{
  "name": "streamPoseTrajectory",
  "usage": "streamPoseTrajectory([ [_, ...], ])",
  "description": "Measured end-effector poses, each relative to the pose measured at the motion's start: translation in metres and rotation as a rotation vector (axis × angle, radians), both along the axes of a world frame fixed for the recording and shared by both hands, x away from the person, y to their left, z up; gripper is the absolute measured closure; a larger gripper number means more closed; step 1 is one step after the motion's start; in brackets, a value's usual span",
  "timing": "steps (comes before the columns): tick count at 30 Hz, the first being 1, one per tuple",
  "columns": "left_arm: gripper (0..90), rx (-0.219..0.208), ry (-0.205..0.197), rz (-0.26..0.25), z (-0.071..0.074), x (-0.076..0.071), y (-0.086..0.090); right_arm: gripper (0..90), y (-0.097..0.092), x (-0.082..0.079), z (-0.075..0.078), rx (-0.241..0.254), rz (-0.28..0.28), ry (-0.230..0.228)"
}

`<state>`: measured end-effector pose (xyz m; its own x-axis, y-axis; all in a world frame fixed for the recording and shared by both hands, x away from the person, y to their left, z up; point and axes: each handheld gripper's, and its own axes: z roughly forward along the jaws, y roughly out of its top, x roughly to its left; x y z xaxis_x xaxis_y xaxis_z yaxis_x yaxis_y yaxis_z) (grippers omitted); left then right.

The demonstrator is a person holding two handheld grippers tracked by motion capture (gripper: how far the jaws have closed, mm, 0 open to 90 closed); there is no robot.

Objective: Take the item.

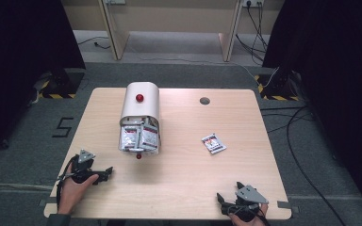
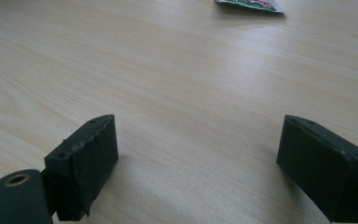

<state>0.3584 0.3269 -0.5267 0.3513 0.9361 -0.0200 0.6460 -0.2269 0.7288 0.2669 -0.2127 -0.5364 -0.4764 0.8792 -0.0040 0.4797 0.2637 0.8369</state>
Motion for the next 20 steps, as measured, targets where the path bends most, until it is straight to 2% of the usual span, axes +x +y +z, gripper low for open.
streamPoseTrajectory([
  [11, 0.0, 0.0, 0.0, 0.0, 0.0, 0.0, 0.0, 11.9, -0.0005, -0.0005, -0.0015, 0.003, 0.005, -0.014],
  [20, 0.0, 0.0, 0.0, 0.0, 0.0, 0.0, 0.0, 11.9, -0.0004, -0.0006, -0.0007, 0.003, 0.009, -0.004],
])
